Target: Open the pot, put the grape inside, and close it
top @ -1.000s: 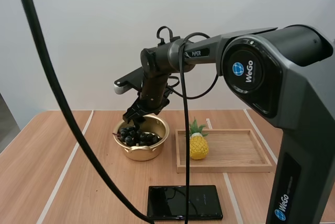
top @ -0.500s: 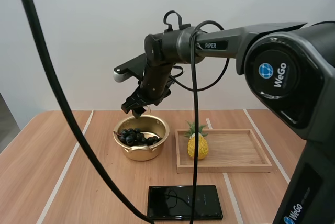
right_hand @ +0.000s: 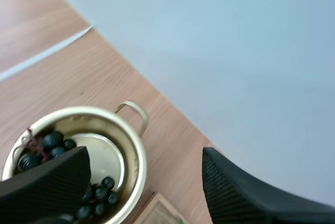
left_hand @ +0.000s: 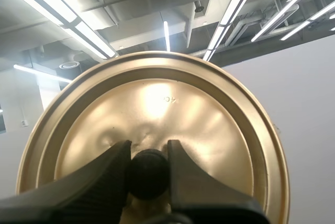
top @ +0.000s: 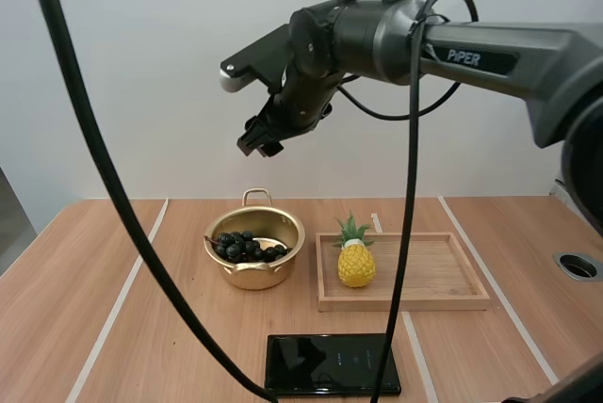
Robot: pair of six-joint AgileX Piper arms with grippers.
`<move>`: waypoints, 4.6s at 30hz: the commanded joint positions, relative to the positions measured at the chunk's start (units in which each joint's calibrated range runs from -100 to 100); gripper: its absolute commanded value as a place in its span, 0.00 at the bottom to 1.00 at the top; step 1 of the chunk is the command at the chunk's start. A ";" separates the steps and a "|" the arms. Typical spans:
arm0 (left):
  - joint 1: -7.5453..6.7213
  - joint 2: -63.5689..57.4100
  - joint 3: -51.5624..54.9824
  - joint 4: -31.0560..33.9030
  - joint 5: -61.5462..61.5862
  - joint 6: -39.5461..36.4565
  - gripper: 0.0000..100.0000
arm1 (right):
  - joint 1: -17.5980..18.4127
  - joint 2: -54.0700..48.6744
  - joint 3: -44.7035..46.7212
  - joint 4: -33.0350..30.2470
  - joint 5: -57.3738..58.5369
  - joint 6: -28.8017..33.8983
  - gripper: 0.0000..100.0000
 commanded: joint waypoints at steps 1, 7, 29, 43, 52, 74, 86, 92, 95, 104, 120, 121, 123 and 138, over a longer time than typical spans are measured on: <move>0.10 -0.39 -0.39 2.39 -1.28 0.08 0.00 | -1.72 -4.02 -0.02 -0.46 -2.96 1.23 1.00; 0.10 -0.27 -0.39 3.58 -1.28 0.08 0.00 | -6.25 -10.29 -0.02 -0.46 -10.85 2.57 1.00; 0.10 9.81 -0.39 3.18 15.84 -0.52 0.00 | -18.49 -20.02 -18.36 -0.23 7.17 12.89 1.00; 0.10 12.42 16.00 -4.64 21.31 0.10 0.00 | -18.51 -22.79 -18.41 -2.08 12.43 12.89 1.00; 0.10 12.42 30.12 -6.98 10.39 0.10 0.00 | -18.51 -22.96 -18.41 -3.49 15.85 12.89 1.00; 0.10 12.42 57.68 -17.36 2.65 11.60 0.00 | -18.51 -22.96 -18.41 -3.59 17.21 12.89 1.00; 0.10 18.55 64.39 -17.51 3.99 14.60 0.00 | -18.51 -22.96 -18.41 -3.59 17.98 12.89 1.00; 0.10 23.82 64.39 -17.90 3.65 14.60 0.00 | -18.51 -22.96 -18.41 -3.59 17.98 12.89 1.00; 0.10 26.44 64.39 -18.35 3.65 14.60 0.00 | -18.51 -22.96 -18.41 -3.70 18.01 12.89 1.00; 0.10 32.87 64.39 -18.86 1.98 15.74 0.00 | -18.51 -22.96 -18.41 -3.70 18.17 12.89 1.00; 0.02 39.09 64.39 -21.28 0.94 17.98 0.00 | -18.51 -22.96 -18.41 -3.70 18.35 12.89 1.00; 0.02 39.36 64.85 -21.28 0.23 17.98 0.00 | -18.51 -22.96 -18.41 -3.70 18.35 12.89 1.00; 0.02 39.64 65.99 -21.28 -2.42 18.29 0.00 | -18.51 -22.96 -18.41 -3.70 18.35 12.89 1.00; 0.02 40.30 74.03 -22.36 -20.30 23.60 0.00 | -18.51 -22.96 -18.41 -3.70 18.52 12.89 1.00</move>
